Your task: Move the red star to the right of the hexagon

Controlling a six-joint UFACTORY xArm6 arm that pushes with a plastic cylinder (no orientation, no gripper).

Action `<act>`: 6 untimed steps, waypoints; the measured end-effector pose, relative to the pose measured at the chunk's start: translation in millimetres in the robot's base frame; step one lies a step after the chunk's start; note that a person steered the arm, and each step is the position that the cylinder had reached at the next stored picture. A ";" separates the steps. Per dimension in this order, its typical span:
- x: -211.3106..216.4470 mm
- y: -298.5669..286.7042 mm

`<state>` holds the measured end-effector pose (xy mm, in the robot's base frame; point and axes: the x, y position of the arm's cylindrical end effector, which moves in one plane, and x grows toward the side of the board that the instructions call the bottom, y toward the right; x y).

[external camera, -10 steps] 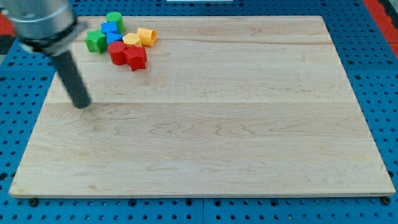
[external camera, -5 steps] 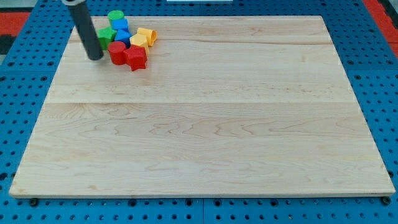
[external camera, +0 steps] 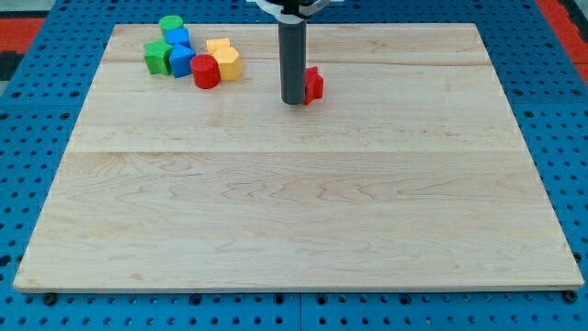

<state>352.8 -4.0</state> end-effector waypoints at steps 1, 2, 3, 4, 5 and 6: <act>1.1 0.3; 27.5 18.8; 7.1 33.2; -27.4 3.0; -31.2 -20.0; -42.7 -53.5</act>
